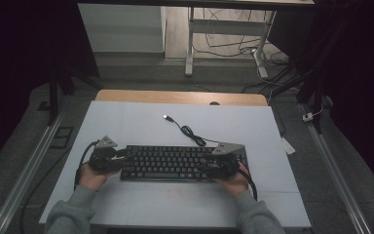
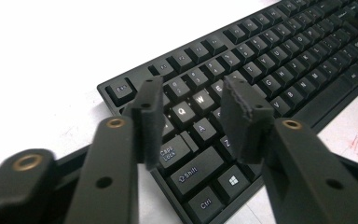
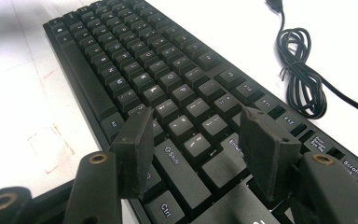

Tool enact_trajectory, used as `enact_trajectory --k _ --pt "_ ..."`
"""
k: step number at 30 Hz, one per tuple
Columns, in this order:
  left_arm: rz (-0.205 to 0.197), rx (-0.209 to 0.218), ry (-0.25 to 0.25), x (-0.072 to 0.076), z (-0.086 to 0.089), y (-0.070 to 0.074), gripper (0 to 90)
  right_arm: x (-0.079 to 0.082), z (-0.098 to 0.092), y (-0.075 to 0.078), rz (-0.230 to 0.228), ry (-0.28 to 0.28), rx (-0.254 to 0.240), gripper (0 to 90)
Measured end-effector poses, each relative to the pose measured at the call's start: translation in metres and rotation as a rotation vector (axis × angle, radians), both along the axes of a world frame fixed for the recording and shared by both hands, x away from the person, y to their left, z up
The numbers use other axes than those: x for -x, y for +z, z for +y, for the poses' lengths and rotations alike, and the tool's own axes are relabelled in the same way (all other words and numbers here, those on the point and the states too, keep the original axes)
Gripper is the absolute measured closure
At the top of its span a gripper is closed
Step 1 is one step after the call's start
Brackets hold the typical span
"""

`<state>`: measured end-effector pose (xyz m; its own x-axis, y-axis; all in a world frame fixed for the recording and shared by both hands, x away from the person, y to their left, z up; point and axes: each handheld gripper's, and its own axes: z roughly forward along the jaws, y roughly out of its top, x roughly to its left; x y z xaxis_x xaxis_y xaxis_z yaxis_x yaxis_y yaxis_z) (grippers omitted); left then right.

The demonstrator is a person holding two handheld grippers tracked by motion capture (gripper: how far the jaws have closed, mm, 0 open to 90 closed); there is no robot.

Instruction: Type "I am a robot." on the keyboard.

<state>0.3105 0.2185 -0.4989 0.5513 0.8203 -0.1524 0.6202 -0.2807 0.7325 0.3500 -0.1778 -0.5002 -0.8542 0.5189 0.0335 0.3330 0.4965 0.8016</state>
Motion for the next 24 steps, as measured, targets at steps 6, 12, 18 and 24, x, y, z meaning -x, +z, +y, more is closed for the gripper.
enact_trajectory --k 6,12,18,24 --pt "0.007 -0.019 -0.016 0.000 -0.004 -0.002 70.5 0.000 0.000 0.000 0.002 0.001 0.002 45.9" --pt "0.015 -0.040 -0.041 -0.001 -0.008 -0.005 84.6 0.000 0.001 -0.001 0.004 0.002 0.003 45.9" --pt "0.022 -0.051 -0.064 -0.001 -0.014 -0.007 88.6 0.000 0.001 -0.001 0.005 0.002 0.004 45.9" --pt "0.027 -0.079 -0.083 -0.004 -0.023 -0.011 88.6 0.000 0.001 -0.001 0.005 0.003 0.004 45.9"
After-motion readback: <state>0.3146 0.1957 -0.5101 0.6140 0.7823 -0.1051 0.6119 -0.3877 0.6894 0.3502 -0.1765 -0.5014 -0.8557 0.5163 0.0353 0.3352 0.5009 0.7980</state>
